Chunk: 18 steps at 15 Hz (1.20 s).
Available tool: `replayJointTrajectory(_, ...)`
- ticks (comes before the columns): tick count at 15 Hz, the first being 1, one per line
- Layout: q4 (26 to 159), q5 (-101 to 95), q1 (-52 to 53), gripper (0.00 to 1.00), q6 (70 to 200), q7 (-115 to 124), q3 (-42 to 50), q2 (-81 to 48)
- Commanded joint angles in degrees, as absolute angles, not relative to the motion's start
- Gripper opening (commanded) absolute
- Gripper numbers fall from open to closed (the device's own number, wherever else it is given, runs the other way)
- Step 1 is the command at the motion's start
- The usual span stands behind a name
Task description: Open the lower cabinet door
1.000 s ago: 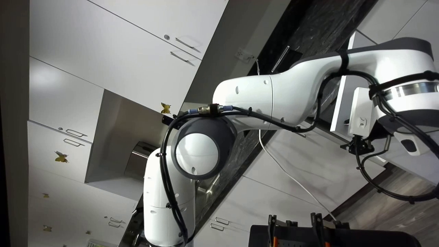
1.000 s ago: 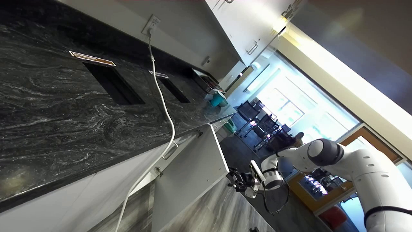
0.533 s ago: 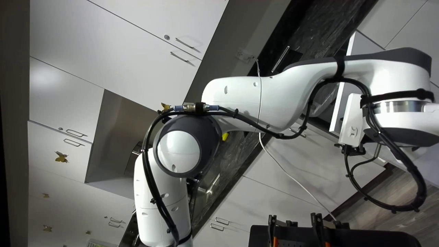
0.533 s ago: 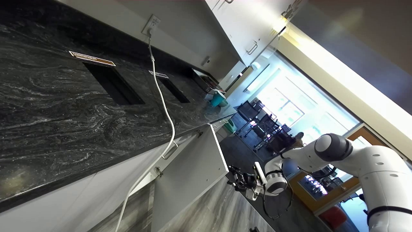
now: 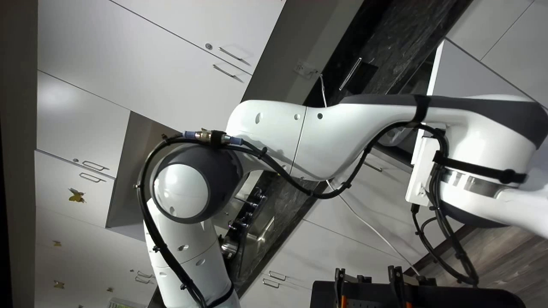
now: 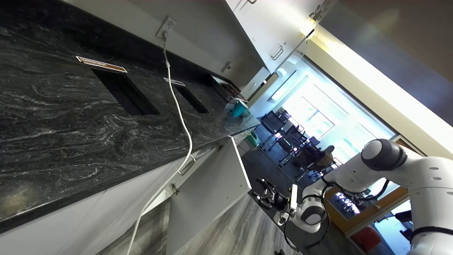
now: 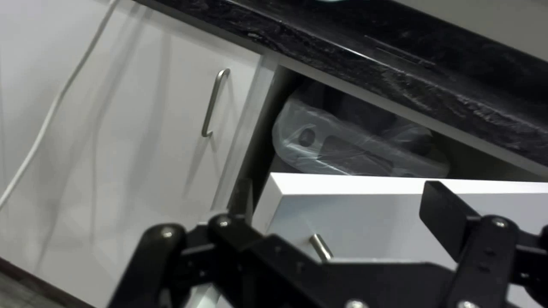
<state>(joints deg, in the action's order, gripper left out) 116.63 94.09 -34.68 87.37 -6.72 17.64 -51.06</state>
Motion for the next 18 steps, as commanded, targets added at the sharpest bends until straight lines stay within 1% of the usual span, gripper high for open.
replayJointTrajectory(1,127.5,99.0,-32.4,1.0,88.1,-13.4,19.8,-43.2)
replayJointTrajectory(7,141.4,97.1,-28.6,1.0,85.9,-26.4,23.6,-33.8)
replayJointTrajectory(12,150.1,98.5,-22.9,1.0,89.0,-37.0,24.7,-26.9)
replayJointTrajectory(15,153.1,100.0,-18.4,1.0,93.5,-41.9,23.7,-23.3)
replayJointTrajectory(18,155.7,106.8,-13.1,1.0,102.3,-47.0,21.6,-19.5)
